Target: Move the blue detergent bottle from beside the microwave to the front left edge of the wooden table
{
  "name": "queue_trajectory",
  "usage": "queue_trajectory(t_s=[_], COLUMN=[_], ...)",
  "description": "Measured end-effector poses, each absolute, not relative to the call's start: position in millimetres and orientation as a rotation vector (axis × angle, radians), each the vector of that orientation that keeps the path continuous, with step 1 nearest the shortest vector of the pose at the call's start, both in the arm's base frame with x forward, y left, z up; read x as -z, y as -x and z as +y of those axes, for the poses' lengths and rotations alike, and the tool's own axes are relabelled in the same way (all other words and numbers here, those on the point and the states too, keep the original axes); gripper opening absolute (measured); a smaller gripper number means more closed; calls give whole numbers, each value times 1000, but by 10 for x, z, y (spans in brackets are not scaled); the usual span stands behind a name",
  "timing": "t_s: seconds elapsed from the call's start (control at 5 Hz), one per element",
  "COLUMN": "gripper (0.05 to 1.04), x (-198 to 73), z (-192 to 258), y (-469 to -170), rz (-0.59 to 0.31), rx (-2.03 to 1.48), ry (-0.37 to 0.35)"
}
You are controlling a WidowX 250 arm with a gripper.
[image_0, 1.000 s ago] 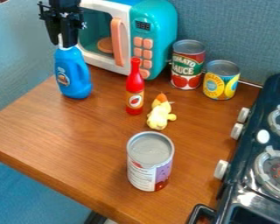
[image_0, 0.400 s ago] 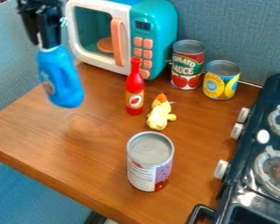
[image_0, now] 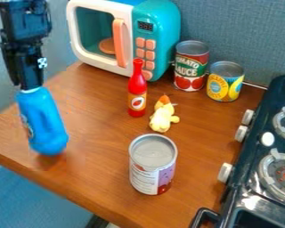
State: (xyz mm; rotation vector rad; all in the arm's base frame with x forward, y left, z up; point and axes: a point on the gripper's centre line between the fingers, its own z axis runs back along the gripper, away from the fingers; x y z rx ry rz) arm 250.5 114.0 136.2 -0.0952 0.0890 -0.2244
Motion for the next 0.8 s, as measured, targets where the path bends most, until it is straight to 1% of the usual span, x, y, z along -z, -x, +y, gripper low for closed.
queue_trajectory(t_s=[0.2, 0.4, 0.6, 0.8], gripper=[457, 457, 457, 457], x=[-1303, -1289, -1325, -1273], z=[1166, 1209, 1158, 1172], y=[-2469, -2514, -2573, -2571], rz=[101, 78, 38, 6], rx=[252, 267, 259, 205], ry=[76, 44, 11, -37])
